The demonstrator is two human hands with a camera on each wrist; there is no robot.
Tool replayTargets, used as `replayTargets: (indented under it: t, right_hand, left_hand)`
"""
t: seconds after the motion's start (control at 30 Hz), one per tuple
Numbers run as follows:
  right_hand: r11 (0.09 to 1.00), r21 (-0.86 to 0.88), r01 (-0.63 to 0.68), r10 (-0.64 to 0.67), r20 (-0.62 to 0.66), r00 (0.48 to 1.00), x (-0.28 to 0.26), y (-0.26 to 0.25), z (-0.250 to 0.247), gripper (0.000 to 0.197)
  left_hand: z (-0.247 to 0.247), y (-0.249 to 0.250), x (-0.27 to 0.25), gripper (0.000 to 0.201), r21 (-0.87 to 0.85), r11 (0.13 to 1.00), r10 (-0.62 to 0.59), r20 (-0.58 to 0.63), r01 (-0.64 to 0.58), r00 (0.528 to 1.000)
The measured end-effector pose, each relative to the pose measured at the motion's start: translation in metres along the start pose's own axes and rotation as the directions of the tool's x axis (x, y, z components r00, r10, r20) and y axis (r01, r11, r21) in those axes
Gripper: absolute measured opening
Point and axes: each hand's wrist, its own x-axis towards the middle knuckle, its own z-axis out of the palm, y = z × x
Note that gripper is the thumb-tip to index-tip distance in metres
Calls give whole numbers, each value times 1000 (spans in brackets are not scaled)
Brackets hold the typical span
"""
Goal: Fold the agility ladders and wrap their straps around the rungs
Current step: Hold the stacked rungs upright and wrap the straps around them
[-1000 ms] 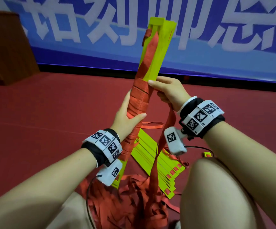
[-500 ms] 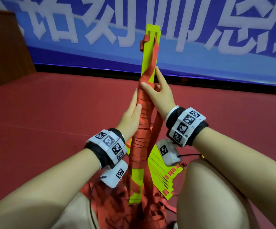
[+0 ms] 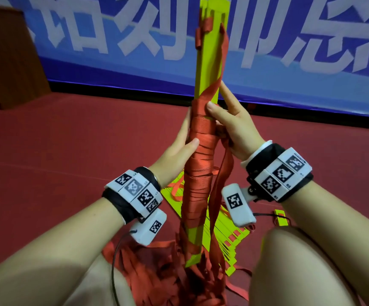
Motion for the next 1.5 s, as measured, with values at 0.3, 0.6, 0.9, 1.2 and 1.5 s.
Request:
replayTargets:
  t: [0.3, 0.6, 0.9, 1.2, 1.5]
  right_hand:
    - [996, 54, -72, 74, -41, 996, 24, 25, -13, 48]
    - [909, -359, -214, 184, -116, 976, 24, 32, -20, 25]
    - [838, -509, -195, 161, -111, 981, 21, 30, -26, 19]
    - [896, -245, -370, 302, -276, 913, 17, 17, -30, 15]
    - [852, -424, -307, 241, -204, 949, -2, 1, -42, 23]
  left_hand:
    - [-8, -4, 21, 75, -112, 992, -56, 6, 56, 998]
    - [-14, -35, 10, 85, 39, 994, -98, -136, 104, 986]
    - [-23, -25, 3, 82, 94, 985, -121, -213, 143, 969]
    - [-2, -20, 2, 81, 135, 982, -104, -189, 131, 976]
    - [6, -1, -7, 78, 168, 977, -102, -189, 134, 977]
